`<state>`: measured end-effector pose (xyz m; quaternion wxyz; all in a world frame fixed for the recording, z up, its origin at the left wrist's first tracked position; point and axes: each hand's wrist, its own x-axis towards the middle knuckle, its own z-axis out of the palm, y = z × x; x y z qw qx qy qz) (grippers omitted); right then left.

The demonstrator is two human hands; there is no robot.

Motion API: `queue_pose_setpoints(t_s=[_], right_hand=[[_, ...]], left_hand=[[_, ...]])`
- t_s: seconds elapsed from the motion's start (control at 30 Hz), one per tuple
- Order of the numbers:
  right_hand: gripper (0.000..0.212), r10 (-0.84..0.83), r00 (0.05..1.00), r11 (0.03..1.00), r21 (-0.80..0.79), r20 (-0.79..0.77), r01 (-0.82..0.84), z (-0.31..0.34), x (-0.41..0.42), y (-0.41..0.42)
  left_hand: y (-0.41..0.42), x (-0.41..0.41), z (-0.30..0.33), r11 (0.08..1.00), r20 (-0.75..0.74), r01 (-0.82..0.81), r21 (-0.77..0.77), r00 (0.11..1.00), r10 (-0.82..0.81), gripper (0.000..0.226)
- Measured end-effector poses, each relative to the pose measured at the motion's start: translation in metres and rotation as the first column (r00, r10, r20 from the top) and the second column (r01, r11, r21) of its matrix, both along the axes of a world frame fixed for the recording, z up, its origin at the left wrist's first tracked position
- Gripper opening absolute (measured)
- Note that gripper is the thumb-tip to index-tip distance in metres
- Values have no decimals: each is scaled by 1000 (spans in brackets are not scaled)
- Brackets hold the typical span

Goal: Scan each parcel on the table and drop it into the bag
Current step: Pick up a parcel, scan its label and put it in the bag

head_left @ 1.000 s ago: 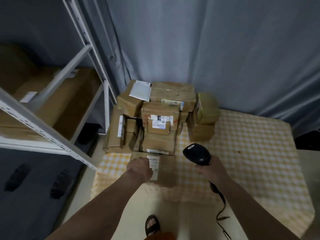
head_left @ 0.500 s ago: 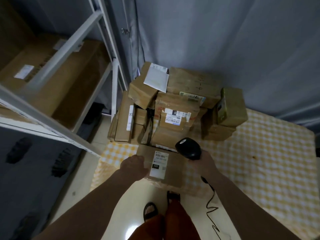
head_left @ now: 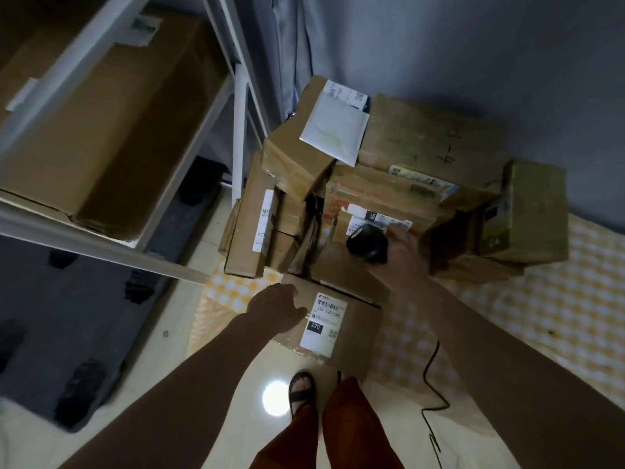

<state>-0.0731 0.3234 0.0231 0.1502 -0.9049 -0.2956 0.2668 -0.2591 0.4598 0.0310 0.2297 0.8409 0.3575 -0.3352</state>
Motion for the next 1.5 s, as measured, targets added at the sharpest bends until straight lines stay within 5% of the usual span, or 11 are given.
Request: queue_pose_setpoints(t_s=[0.3,0.4,0.5,0.63,0.8,0.9,1.03,1.3,1.4,1.5], right_hand=[[55,74,995,997,20,66,-75,-27,5,2],[53,86,996,996,32,-26,-85,-24,-1,-3],[51,79,978,993,106,-194,-59,-24,-15,-15],[52,40,906,975,217,-422,58,-15,-32,-26],[56,-295,737,888,111,-608,447,-19,-31,-33],[34,-452,590,819,-50,-669,571,-29,-24,-27],[24,-469,445,742,-67,-763,667,-28,-28,-25],[23,-428,482,720,33,-765,693,1,-42,-37],[25,-437,503,697,72,-746,713,16,-47,-41],[26,-434,517,672,118,-738,731,36,-54,-47]], left_hand=[[5,22,-23,993,2,-88,-83,996,89,53],[5,35,-25,968,59,-215,-131,973,224,60],[8,53,-32,832,144,-478,-282,836,529,60],[7,70,-43,519,78,-700,-491,558,826,54],[-1,78,-73,598,61,-684,-419,636,770,51],[-11,80,-71,665,75,-639,-386,697,714,54],[-17,73,-73,645,93,-681,-348,659,746,58],[-23,43,-57,559,174,-735,-384,537,826,36],[-23,37,-35,521,213,-705,-480,483,849,37],[-24,32,-4,469,225,-604,-645,437,871,14]])
